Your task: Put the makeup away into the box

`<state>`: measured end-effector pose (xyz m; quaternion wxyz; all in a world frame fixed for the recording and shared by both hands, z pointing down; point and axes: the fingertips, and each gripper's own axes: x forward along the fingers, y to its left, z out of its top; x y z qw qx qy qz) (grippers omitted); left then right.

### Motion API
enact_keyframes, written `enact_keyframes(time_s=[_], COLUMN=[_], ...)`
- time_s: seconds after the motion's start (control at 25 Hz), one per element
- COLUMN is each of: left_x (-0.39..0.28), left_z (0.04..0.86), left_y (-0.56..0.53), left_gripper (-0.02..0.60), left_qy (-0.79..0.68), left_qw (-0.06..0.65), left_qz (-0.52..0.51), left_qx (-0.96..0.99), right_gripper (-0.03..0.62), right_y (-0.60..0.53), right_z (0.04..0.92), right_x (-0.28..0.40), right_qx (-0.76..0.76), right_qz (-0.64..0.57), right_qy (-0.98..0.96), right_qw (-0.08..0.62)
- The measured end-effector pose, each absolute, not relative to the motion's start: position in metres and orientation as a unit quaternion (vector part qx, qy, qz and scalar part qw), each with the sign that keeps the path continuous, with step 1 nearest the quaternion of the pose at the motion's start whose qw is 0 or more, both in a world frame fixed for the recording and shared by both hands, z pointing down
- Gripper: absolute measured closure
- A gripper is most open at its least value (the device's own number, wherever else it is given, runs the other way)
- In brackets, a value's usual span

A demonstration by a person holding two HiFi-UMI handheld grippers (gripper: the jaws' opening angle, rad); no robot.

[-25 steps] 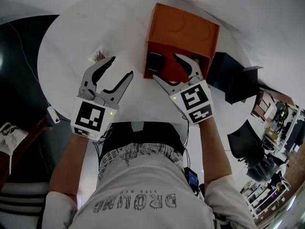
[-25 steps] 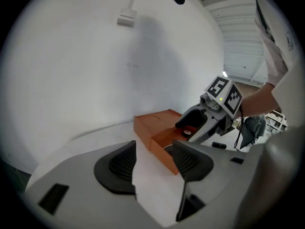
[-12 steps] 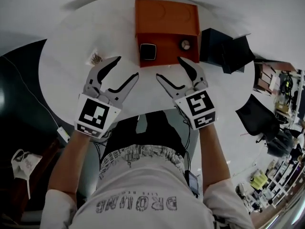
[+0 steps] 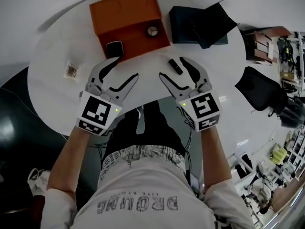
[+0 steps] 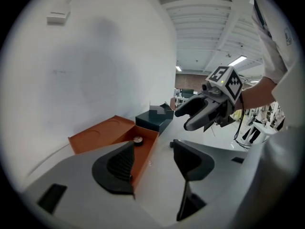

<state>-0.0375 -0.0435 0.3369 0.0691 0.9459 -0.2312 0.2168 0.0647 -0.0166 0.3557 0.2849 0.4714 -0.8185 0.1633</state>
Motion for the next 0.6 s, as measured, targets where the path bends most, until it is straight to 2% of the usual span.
enact_keyframes(time_s=[0.32, 0.6], left_x=[0.050, 0.099], left_z=[0.372, 0.412], left_y=[-0.028, -0.023], left_gripper=[0.305, 0.305], left_qy=[-0.141, -0.076], left_qw=[0.039, 0.024], left_qz=[0.265, 0.313], left_qx=[0.953, 0.947], right_gripper=[0.275, 0.279], right_y=[0.005, 0.020], right_z=[0.377, 0.399], right_x=[0.141, 0.189], right_qx=[0.505, 0.521], right_qz=[0.199, 0.236], right_qy=[-0.799, -0.783], right_qw=[0.259, 0.245])
